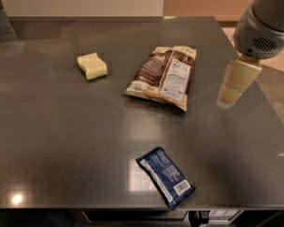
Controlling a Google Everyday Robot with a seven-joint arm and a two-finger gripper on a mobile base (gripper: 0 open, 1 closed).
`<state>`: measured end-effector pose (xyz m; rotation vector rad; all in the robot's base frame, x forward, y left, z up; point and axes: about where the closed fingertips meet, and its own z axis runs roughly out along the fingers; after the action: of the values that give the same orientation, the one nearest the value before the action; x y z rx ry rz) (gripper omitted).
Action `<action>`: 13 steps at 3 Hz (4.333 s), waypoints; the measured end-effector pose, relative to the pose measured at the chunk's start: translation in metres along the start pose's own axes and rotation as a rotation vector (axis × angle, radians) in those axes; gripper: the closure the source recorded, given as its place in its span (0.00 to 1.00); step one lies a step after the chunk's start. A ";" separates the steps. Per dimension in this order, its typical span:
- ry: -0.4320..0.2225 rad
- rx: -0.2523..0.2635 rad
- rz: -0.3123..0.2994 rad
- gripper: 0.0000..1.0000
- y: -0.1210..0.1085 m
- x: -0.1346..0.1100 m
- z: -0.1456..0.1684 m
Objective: Move brown chip bag near rxbar blueberry
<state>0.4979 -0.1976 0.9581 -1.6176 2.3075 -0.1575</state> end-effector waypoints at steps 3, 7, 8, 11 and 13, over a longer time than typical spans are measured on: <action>-0.027 -0.034 0.096 0.00 -0.045 -0.053 0.098; -0.062 -0.152 0.066 0.00 -0.022 -0.093 0.155; -0.045 -0.163 0.080 0.18 -0.021 -0.087 0.163; -0.098 -0.202 0.099 0.88 -0.011 -0.094 0.131; -0.152 -0.261 0.015 1.00 0.036 -0.114 0.093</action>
Offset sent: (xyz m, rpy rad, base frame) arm 0.1061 0.0387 -0.0815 0.0641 0.0303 -0.1167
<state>0.5309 -0.0699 0.8831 -1.6651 2.2968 0.2720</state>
